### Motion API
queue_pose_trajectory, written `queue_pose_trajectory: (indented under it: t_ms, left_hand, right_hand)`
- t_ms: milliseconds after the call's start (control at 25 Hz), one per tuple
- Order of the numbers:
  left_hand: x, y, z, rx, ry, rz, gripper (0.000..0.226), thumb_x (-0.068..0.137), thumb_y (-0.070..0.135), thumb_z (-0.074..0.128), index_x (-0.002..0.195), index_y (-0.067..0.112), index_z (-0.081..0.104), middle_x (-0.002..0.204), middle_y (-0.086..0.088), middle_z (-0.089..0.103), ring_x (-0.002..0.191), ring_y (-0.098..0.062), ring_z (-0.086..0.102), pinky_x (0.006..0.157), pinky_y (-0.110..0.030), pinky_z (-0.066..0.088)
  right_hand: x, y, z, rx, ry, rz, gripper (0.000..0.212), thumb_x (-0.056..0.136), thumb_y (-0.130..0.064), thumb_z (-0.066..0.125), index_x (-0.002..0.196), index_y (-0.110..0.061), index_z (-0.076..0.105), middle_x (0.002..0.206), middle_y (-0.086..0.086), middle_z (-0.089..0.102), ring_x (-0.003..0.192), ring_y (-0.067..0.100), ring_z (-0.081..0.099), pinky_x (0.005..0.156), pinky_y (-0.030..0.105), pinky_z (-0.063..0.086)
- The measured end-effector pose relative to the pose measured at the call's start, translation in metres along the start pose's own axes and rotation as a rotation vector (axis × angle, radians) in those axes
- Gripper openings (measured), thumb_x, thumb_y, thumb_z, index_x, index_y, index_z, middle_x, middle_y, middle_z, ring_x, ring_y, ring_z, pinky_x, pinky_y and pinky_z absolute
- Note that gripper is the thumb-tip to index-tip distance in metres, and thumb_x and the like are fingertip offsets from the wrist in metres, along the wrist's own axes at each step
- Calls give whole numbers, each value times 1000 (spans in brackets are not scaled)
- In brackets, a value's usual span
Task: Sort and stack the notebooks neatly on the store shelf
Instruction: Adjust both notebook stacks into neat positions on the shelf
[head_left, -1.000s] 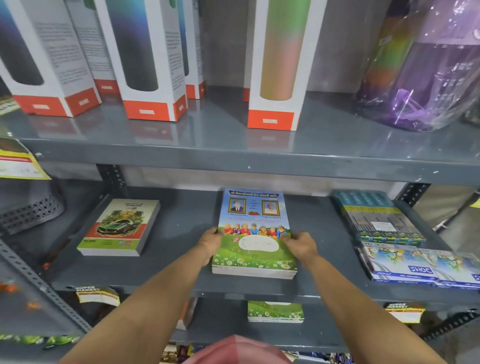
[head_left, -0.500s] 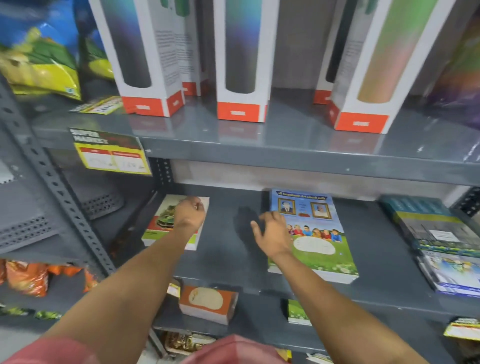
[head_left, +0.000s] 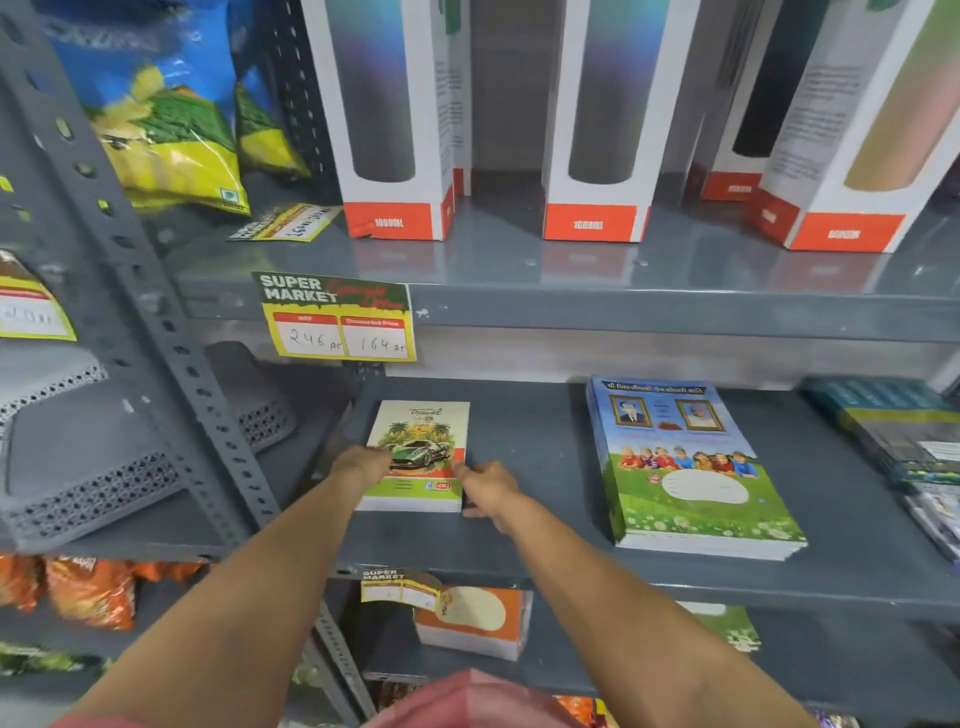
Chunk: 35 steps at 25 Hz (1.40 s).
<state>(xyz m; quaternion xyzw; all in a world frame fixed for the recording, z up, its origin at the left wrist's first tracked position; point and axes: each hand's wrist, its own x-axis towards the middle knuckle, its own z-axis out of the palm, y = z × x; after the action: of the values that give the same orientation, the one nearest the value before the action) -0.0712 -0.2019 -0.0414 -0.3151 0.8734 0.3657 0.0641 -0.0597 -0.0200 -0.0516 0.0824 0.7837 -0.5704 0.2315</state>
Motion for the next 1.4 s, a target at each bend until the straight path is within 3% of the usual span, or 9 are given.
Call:
queue_pose_trajectory:
  t_ms: [160,400,640,760,920,1080,1160,1280,1400]
  left_hand:
    - [9,-2,-3,-137,-43,-50,40,93,24,50,124,0,56,129,-17,57,119,-32,53,99,-34,42]
    - [20,-5,0,-132,-51,-73,35,91,17,52,120,-1,57,123,-16,59,112,-31,55,94,-35,44]
    - [10,10,20,-146,-85,-37,33,87,16,58,114,-1,60,106,-15,58,96,-31,56,80,-35,47]
    - [1,27,37,-203,-130,-9,29,83,15,62,107,-2,63,97,-15,61,93,-31,62,80,-36,50]
    - [-12,42,62,-315,-207,-5,27,83,11,65,105,-3,64,99,-17,68,89,-30,67,85,-39,54]
    - [-20,49,69,-357,-243,-23,20,86,9,65,102,-2,63,97,-16,68,87,-30,68,84,-39,56]
    - [-21,50,70,-355,-251,-27,16,86,8,64,100,-1,62,98,-16,68,89,-30,68,86,-40,56]
    - [-25,52,69,-336,-241,-15,18,87,7,62,103,-3,61,99,-17,68,86,-29,67,87,-40,56]
    - [-30,53,69,-275,-229,19,26,87,10,59,109,-3,61,112,-20,67,100,-34,66,93,-43,54]
  right_hand:
    - [7,-2,8,-60,15,21,38,95,-42,49,114,-11,61,115,7,65,107,24,63,77,30,57]
    - [13,5,7,-69,-1,17,28,96,-30,50,105,-8,64,114,11,69,103,24,66,84,32,56]
    - [11,16,-21,13,34,21,19,92,-27,57,77,-17,61,97,6,72,85,16,67,61,19,52]
    - [10,25,-47,54,79,51,22,89,-26,61,69,-17,60,79,-1,70,73,11,66,61,21,54]
    - [18,39,-76,51,199,108,16,91,-13,52,87,-6,66,106,18,71,97,25,68,84,39,56]
    - [17,43,-88,98,199,131,27,91,-10,50,111,0,65,96,12,66,86,21,60,70,31,47]
    - [14,42,-90,136,198,142,24,92,-12,52,111,-3,64,102,13,66,95,23,63,74,31,52]
    - [8,42,-92,166,176,143,18,92,-15,53,104,-7,64,95,10,64,84,20,57,70,28,48]
    - [0,44,-93,194,172,131,24,93,-23,53,111,-9,61,96,7,62,83,19,57,72,27,50]
